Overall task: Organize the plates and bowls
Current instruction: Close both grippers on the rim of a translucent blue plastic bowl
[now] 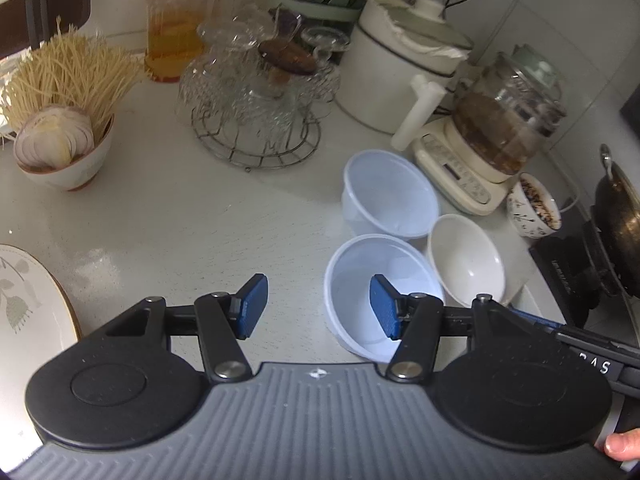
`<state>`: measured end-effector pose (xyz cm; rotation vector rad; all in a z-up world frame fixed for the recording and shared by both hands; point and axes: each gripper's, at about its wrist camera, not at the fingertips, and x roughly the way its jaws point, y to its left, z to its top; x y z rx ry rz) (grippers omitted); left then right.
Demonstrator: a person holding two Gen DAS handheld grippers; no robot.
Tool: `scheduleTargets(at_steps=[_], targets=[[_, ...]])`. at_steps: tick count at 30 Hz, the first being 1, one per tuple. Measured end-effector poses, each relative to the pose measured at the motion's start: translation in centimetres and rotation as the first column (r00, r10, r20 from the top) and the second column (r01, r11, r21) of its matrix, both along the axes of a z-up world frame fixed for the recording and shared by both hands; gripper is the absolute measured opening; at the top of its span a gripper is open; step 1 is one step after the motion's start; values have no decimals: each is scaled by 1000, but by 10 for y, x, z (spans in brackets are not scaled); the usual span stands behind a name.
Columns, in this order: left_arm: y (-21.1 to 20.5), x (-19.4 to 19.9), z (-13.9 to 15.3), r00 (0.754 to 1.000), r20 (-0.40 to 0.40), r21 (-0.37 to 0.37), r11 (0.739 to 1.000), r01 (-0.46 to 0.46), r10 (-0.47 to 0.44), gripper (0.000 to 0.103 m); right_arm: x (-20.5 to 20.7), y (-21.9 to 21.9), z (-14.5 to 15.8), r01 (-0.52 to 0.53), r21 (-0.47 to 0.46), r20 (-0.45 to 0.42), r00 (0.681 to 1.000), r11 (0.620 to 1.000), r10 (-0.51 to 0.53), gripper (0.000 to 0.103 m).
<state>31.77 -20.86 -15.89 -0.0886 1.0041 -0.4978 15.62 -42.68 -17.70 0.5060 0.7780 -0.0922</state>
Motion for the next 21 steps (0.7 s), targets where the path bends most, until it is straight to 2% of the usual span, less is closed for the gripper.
scheduleTargets(at_steps=[8,11,15,18,21], targets=[[1,20,-25,996,-83,-1,1000,-28,28,61,14,-2,-25,7,81,-75,997,997,-1,54],[0,23,-34,994,-113,-3,1000,-9,9,61,17,-1,-30,19,74,-85,996,997,-13,54],[-5,20,-45,992,-129,-28,1000,6,-10,61,21,0,-35,37,62,-100,994,997,-31,39],[-10,19,-52,991,-135,-25,1000,12,-15,61,26,-2,-38,34,73,-107,994,997,-26,35],[-14,21,-59,987,-158,-32,999,18,-23,50,30,-3,-41,22,81,-111,994,996,-13,28]])
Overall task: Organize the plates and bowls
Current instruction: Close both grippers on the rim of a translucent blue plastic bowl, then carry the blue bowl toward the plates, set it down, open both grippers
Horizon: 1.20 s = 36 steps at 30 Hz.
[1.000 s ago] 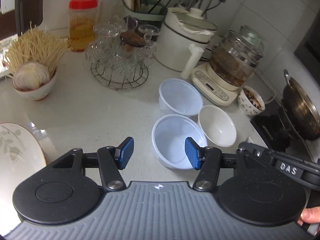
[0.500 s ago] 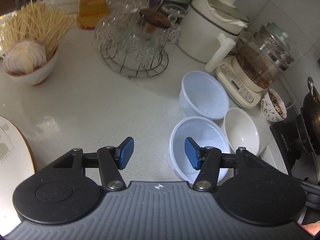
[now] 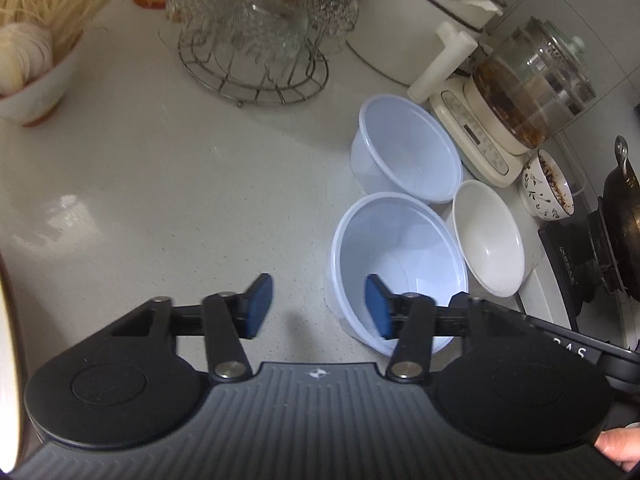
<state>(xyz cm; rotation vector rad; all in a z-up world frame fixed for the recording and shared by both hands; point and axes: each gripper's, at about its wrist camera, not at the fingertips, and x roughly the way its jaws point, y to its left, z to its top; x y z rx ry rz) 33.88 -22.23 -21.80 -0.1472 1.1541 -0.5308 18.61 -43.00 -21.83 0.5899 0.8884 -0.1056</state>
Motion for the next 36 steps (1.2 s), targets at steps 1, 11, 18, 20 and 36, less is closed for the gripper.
scheduleTargets(at_steps=[1,11,18,20,36], targets=[[-2,1,-2,1000,-5,-2,1000,4,-4,47,2,0,-1,2,3,-3,1000,1000,-2,27],[-7,1,-9,999,-32,-46,999,8,-9,15,9,1,-4,-13,-17,-4,1000,1000,13,16],[1,-2,-1,1000,-13,-56,998,-15,14,11,11,10,2,-54,-45,16,998,997,55,14],[6,-3,4,1000,-1,-57,998,-23,23,11,13,12,4,-68,-43,23,997,997,69,14],[96,-12,28,971,22,-102,966,-236,240,11,50,73,20,-273,-61,76,958,960,278,14]])
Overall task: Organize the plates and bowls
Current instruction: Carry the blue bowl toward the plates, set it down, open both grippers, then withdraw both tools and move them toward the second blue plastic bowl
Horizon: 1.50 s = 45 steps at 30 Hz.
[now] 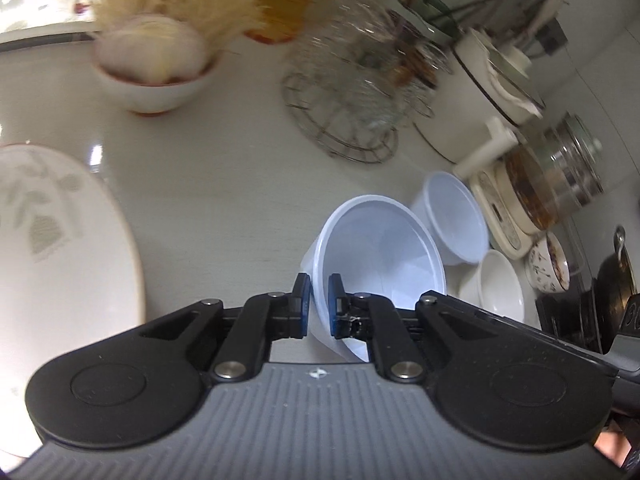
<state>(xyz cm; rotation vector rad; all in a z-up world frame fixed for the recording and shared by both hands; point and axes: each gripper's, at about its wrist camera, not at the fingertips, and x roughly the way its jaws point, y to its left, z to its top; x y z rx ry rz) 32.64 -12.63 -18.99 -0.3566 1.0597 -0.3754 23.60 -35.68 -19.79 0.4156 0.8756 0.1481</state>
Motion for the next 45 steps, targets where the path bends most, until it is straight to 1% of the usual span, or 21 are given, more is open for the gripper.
scheduleTargets(at_steps=[3,7,12,17,20,21,23,24,25,26,27,28,30,34,40,43,45], targets=[[15,-3,-3,999,-13,-1,1000,-31,31,11,5,9,-3,-29,13,-14,999,1000,29,14],[26,-7,-10,998,-21,14,998,-57,58,11,6,23,-7,-55,3,-27,998,998,55,14],[27,-7,-15,999,-27,28,999,-45,46,11,6,30,-13,-53,-6,-45,998,999,52,14],[24,-7,-17,999,-27,41,999,-34,35,12,6,28,-16,-43,8,-52,998,999,43,16],[21,-5,-16,999,-31,64,997,-32,34,13,6,28,-16,-40,5,-48,998,999,41,16],[20,-4,-16,999,-32,68,997,-31,33,15,6,27,-15,-43,8,-44,998,999,43,17],[18,-4,-12,999,-23,74,997,-21,23,28,6,26,-13,-37,13,-36,999,999,37,17],[17,-5,-10,1000,-10,79,997,-20,21,42,6,26,-11,-37,8,-29,999,999,37,17],[17,-6,-6,1000,6,86,996,-22,21,50,5,25,-9,-36,6,-19,999,999,36,17],[16,-7,-3,1000,18,92,996,-21,20,50,5,24,-7,-33,8,-11,999,999,34,18],[16,-8,-1,1000,24,96,995,-17,15,50,5,23,-6,-28,14,-5,1000,999,28,24],[15,-7,2,1000,30,100,995,-10,7,50,4,22,-4,-20,21,4,1000,1000,20,36],[13,-8,7,999,47,123,992,-5,-1,50,1,19,0,-8,28,27,1000,1000,7,47],[11,-9,20,996,87,129,992,5,-17,51,-6,16,12,15,5,72,997,1000,-15,47],[2,-18,44,986,155,148,988,43,-66,50,-21,8,34,58,-12,134,989,998,-56,47],[-5,-23,53,980,175,176,982,68,-99,50,-31,4,46,85,-20,170,982,996,-80,47],[-8,-27,59,975,190,176,981,82,-116,50,-40,2,54,115,-26,200,974,993,-108,47]])
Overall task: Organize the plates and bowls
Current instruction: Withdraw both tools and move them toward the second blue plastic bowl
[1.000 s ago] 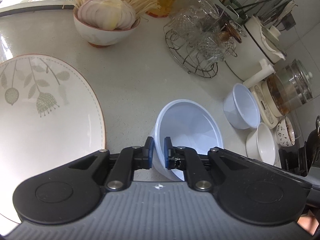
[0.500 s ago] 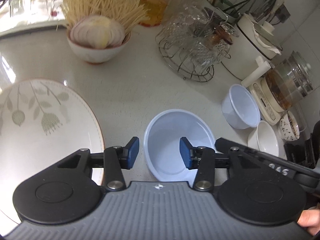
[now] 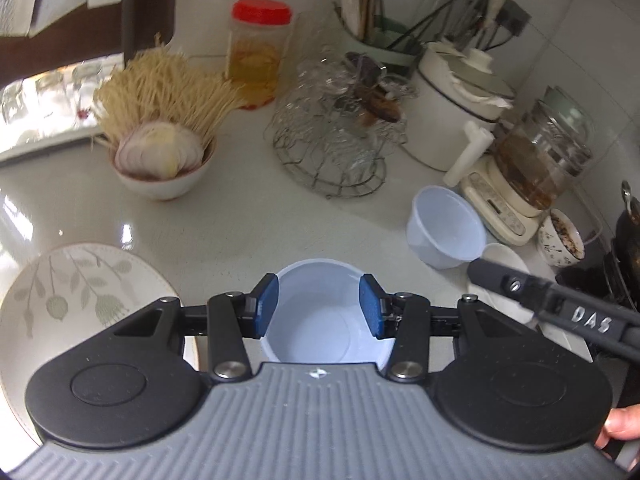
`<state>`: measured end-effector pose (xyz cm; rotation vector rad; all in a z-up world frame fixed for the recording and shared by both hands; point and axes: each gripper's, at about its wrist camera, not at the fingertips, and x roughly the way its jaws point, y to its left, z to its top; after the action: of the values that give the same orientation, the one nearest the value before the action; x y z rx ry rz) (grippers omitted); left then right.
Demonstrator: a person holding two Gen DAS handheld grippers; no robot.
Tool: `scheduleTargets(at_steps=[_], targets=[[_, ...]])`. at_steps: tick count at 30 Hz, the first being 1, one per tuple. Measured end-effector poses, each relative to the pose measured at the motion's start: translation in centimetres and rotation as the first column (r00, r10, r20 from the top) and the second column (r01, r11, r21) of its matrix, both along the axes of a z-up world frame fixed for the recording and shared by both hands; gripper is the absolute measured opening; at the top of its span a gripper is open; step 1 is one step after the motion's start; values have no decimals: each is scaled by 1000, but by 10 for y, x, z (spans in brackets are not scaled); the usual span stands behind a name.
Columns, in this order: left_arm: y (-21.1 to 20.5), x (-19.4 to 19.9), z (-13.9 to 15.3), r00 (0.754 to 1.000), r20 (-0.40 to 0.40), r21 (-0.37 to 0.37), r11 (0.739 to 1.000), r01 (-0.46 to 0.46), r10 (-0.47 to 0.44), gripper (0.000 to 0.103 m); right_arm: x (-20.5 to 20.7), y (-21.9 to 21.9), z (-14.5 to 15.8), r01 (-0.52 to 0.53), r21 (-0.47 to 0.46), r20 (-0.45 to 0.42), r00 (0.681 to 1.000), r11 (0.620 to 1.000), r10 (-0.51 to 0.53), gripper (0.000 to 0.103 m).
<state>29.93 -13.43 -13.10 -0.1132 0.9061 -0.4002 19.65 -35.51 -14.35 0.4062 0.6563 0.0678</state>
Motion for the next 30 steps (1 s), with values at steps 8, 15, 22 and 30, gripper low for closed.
scheduleTargets(at_steps=[8,15,22,30], targets=[[-13,-16,17,995,59,2,997,80,-80,50,-30,-5,21,78,-52,70,995,996,-74,47],[-26,-30,32,984,91,8,988,153,-154,50,-57,-8,31,148,-61,107,984,987,-141,47],[-42,-44,35,971,91,8,975,222,-221,51,-79,-11,35,210,-62,119,972,976,-202,47],[-67,-46,28,951,60,-4,953,304,-303,51,-101,-22,30,275,-81,88,959,958,-268,47]])
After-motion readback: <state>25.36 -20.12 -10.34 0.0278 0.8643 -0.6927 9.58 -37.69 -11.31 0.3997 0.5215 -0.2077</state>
